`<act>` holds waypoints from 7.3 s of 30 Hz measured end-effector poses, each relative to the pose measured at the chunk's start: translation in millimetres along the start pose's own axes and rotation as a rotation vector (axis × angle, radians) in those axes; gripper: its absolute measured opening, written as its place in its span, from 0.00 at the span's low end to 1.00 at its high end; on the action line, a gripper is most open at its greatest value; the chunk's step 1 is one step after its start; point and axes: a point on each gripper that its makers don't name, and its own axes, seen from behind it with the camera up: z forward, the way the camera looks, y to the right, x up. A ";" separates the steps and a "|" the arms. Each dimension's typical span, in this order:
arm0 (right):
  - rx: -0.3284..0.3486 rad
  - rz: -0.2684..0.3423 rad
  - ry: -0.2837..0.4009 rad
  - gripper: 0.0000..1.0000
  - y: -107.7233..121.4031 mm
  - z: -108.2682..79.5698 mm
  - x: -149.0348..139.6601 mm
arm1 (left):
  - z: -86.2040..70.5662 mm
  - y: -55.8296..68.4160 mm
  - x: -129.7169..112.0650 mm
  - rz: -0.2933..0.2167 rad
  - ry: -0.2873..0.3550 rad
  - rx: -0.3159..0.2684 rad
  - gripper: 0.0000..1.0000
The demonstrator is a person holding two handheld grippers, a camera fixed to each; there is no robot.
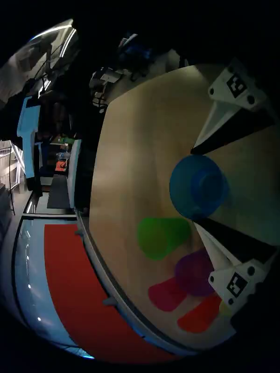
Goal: Pour water
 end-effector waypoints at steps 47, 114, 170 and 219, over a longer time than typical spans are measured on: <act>0.003 -0.007 0.009 0.99 -3.8 2.7 7.4 | -50.0 -18.9 76.4 0.009 0.185 0.079 0.89; 0.054 -0.020 0.047 0.99 -24.7 26.3 19.4 | -217.6 -117.7 187.5 -0.069 0.532 0.446 0.89; 0.211 -0.055 -0.324 0.99 -69.3 90.2 -145.2 | -278.2 -165.2 164.8 -0.071 0.510 0.599 0.89; 0.179 -0.082 -0.285 0.92 -73.3 133.7 -139.6 | -279.3 -168.5 150.7 -0.083 0.493 0.602 0.89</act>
